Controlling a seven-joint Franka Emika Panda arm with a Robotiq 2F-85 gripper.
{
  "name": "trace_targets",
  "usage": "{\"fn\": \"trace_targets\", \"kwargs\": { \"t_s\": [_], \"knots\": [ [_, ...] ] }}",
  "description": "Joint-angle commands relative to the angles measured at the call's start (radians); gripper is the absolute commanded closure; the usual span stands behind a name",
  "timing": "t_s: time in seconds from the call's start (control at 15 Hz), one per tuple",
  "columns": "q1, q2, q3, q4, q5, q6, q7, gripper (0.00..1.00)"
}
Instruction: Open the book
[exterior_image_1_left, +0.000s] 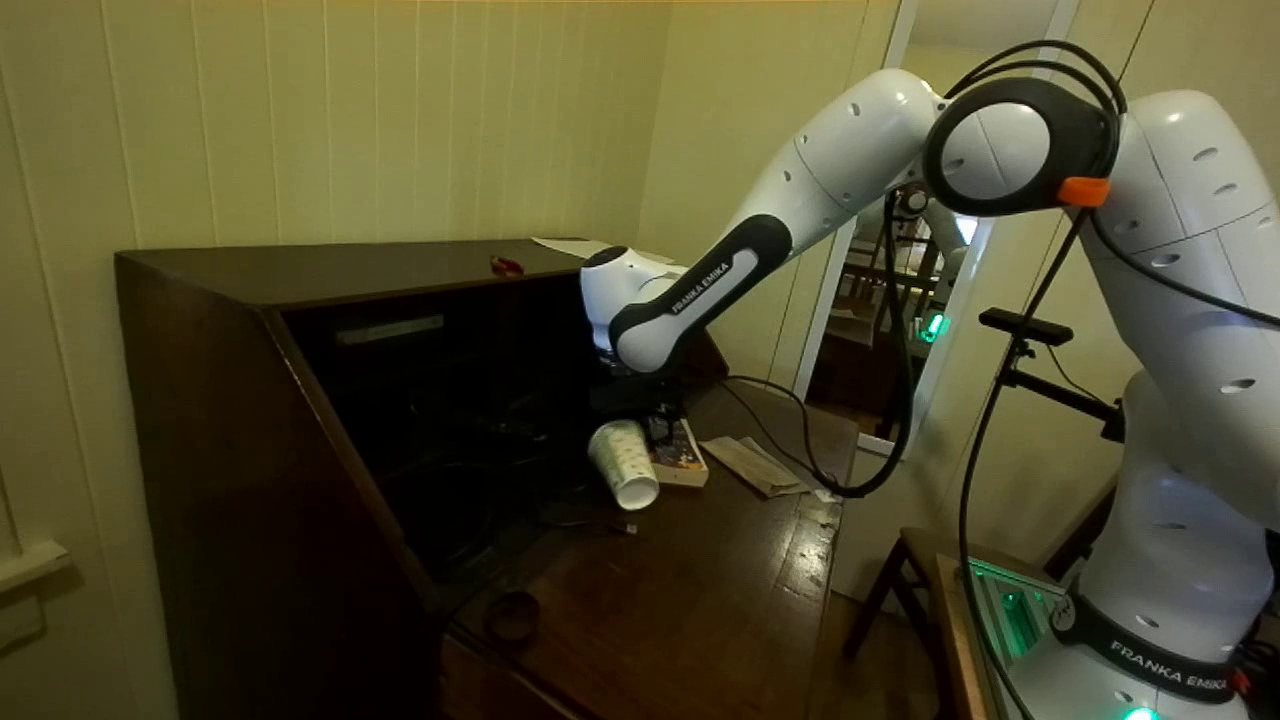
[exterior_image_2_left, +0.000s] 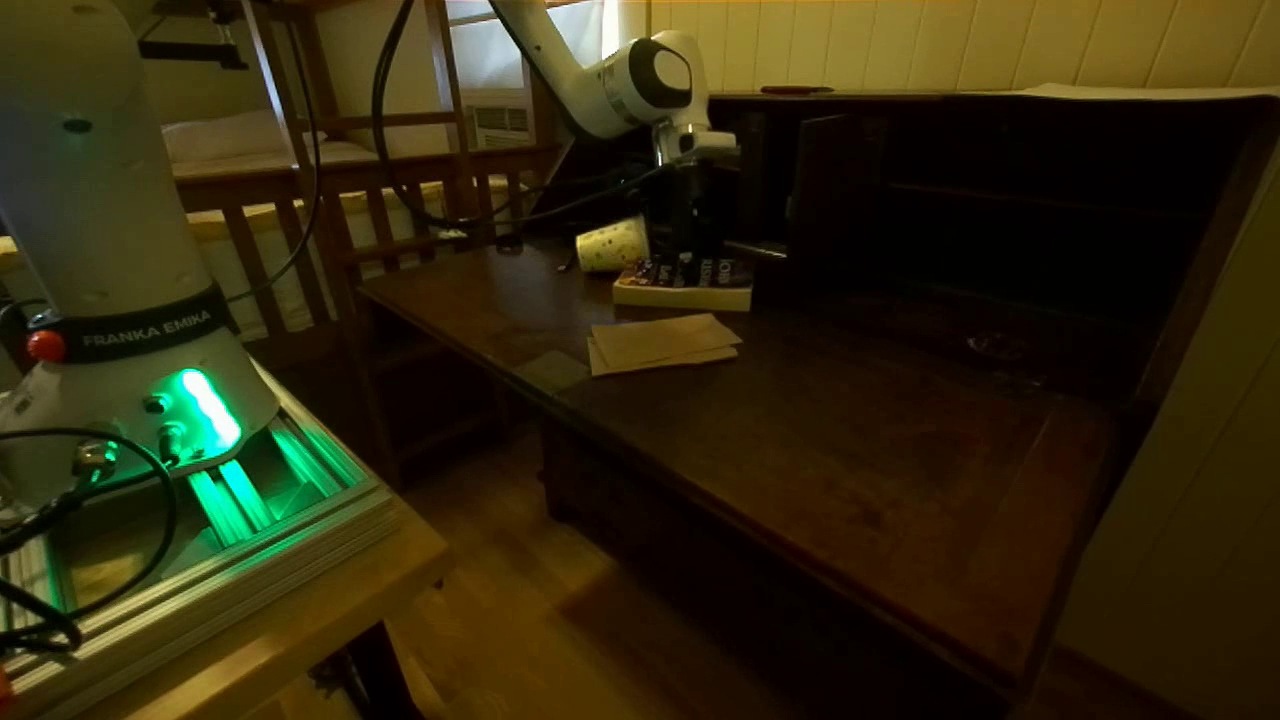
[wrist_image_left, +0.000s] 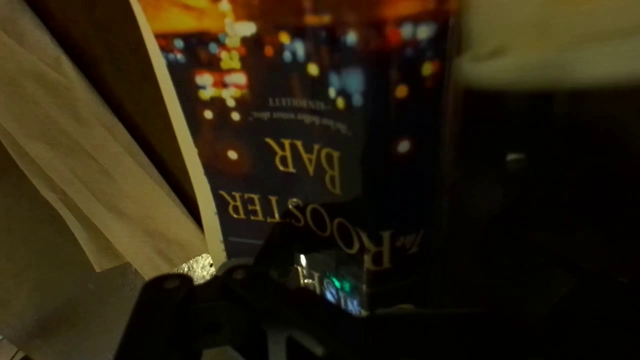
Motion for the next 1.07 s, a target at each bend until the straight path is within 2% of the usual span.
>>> {"fn": "trace_targets", "kwargs": {
  "t_s": [0.0,0.53,0.67,0.73,1.0],
  "knots": [
    [-0.007,0.023,0.003,-0.017,0.012,0.086,0.042,0.26],
    [0.000,0.015,-0.007,-0.034,0.009,0.171,0.070,0.82],
    [0.001,-0.018,-0.007,-0.065,0.004,0.223,0.057,0.94],
    [-0.001,-0.047,-0.004,-0.100,-0.006,0.284,0.033,0.99],
    [0.052,-0.155,-0.040,-0.247,-0.089,0.481,-0.076,1.00]
  ]
}}
